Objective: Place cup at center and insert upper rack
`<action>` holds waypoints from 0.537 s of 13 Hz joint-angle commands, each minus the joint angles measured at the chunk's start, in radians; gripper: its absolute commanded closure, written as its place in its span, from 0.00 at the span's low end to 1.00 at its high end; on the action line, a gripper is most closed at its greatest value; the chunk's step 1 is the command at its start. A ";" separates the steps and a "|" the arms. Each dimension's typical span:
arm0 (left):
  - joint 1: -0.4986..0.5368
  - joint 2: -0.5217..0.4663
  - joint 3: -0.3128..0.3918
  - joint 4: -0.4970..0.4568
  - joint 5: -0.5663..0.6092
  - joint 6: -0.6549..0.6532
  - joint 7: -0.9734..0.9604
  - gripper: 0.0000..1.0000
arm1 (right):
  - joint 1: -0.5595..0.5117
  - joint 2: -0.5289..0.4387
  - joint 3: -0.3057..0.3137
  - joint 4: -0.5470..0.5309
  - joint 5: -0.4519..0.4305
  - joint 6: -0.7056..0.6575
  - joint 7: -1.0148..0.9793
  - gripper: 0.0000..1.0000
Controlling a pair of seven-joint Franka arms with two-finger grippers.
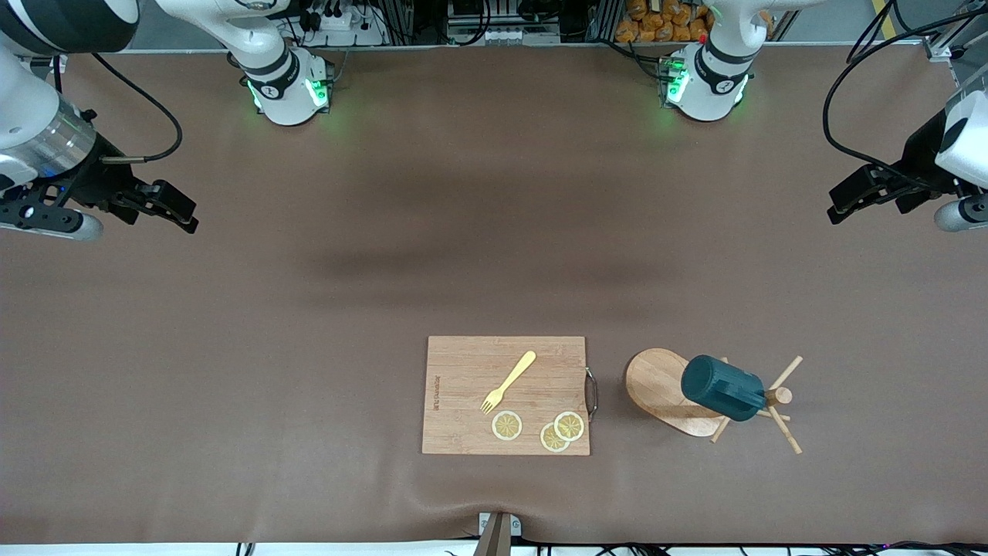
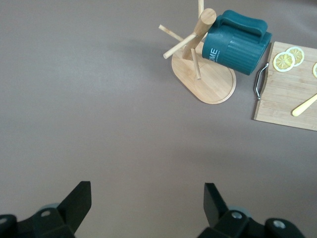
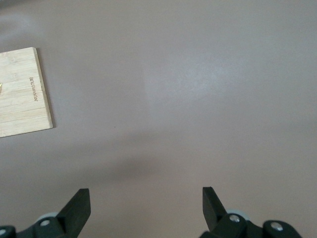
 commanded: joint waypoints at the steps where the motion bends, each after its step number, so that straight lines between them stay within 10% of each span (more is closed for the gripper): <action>1: 0.010 -0.010 -0.001 -0.004 0.021 -0.014 0.035 0.00 | 0.005 -0.012 0.002 -0.001 -0.002 0.000 0.009 0.00; 7: 0.017 -0.005 -0.003 0.002 0.021 -0.014 0.066 0.00 | -0.006 -0.009 -0.001 -0.004 -0.003 0.009 0.006 0.00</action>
